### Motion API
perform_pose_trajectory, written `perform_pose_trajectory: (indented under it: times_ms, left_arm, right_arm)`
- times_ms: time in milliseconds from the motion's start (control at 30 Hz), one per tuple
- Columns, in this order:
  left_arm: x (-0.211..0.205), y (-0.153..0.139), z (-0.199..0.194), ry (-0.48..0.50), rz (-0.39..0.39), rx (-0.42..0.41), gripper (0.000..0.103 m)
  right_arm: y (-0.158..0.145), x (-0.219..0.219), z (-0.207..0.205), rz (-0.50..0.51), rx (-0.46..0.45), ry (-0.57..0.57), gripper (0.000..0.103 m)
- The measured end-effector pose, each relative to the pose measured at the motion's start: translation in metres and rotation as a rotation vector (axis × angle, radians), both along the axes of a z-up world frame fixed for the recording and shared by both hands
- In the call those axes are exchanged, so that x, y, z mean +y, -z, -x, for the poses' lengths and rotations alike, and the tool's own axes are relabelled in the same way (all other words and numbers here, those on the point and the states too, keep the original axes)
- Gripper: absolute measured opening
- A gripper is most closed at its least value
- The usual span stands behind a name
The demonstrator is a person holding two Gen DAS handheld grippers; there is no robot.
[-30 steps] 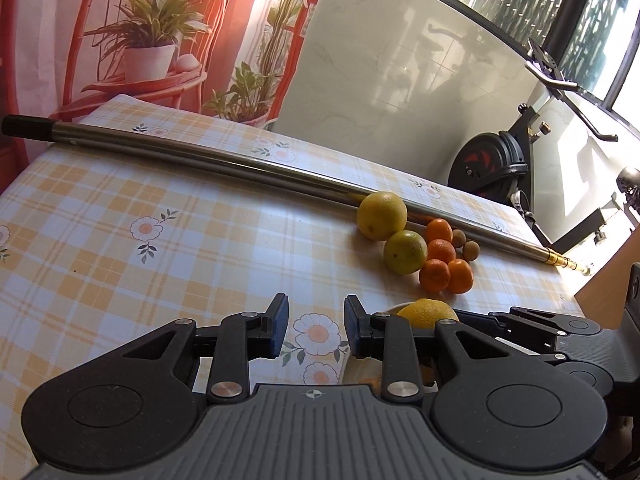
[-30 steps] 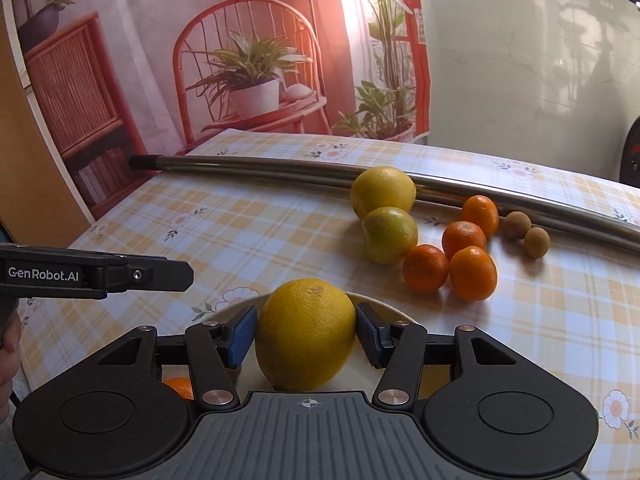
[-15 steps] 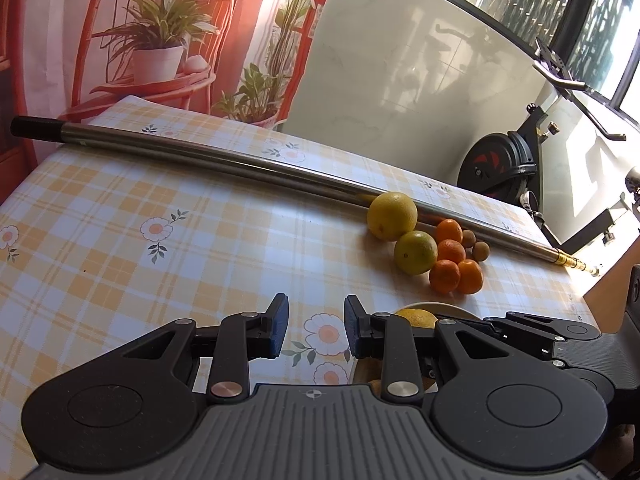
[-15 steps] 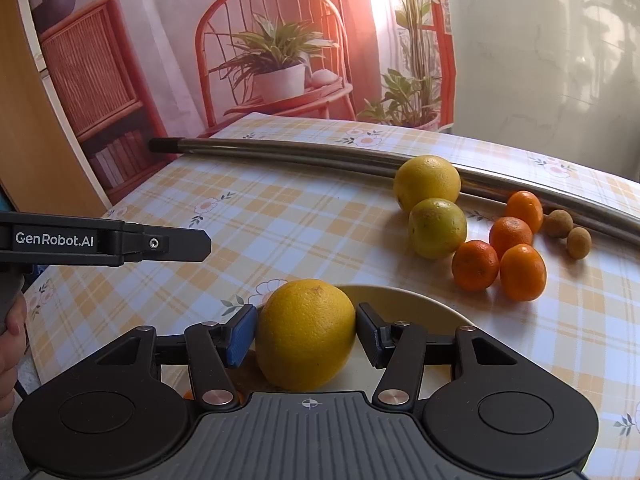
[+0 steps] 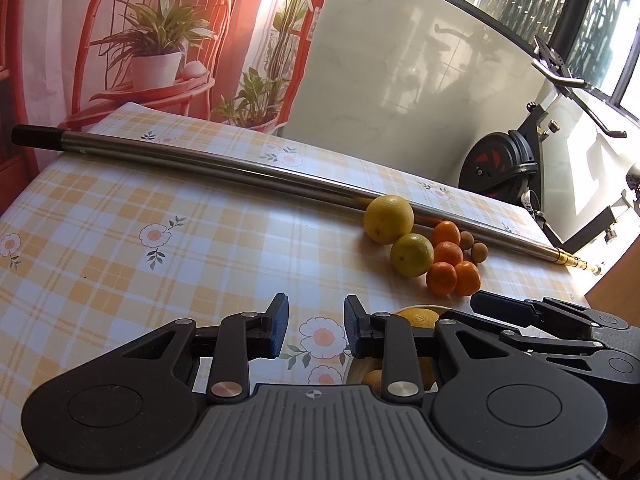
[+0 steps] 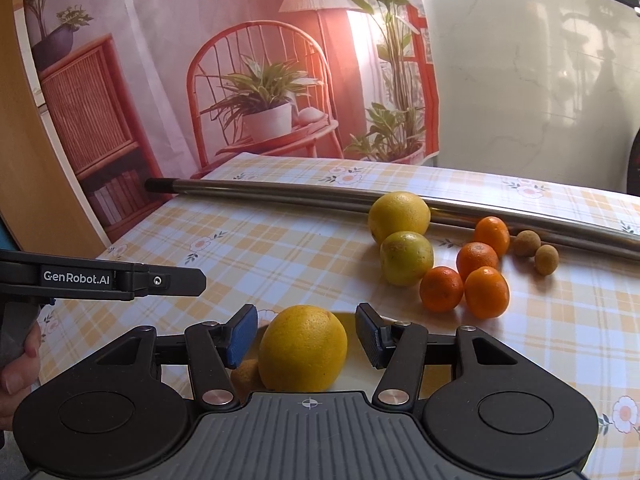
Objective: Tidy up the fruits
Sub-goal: 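Release the kiwi with the left gripper while the right releases the yellow citrus, then grasp another tangerine from the pile with the right gripper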
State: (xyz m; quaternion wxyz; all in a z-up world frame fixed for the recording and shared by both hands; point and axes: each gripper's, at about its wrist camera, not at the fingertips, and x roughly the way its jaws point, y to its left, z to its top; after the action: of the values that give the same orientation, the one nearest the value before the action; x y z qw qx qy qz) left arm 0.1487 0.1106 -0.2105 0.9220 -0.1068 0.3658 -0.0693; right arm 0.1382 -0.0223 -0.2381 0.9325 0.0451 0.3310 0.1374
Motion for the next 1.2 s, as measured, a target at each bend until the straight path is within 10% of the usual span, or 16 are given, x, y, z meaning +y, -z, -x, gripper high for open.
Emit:
perform_pose_trajectory:
  times_ms: [667,1200]
  left_arm:
    - [-0.043,-0.019,-0.027,0.038,-0.038,-0.016,0.032]
    - [-0.049,-0.014,-0.038,0.037,-0.049,0.021,0.032]
  right_arm:
    - [0.015,-0.135,-0.003,0.044,-0.125,0.255,0.053]
    - [0.04,-0.109,-0.051,0.071,-0.082,0.093,0.042]
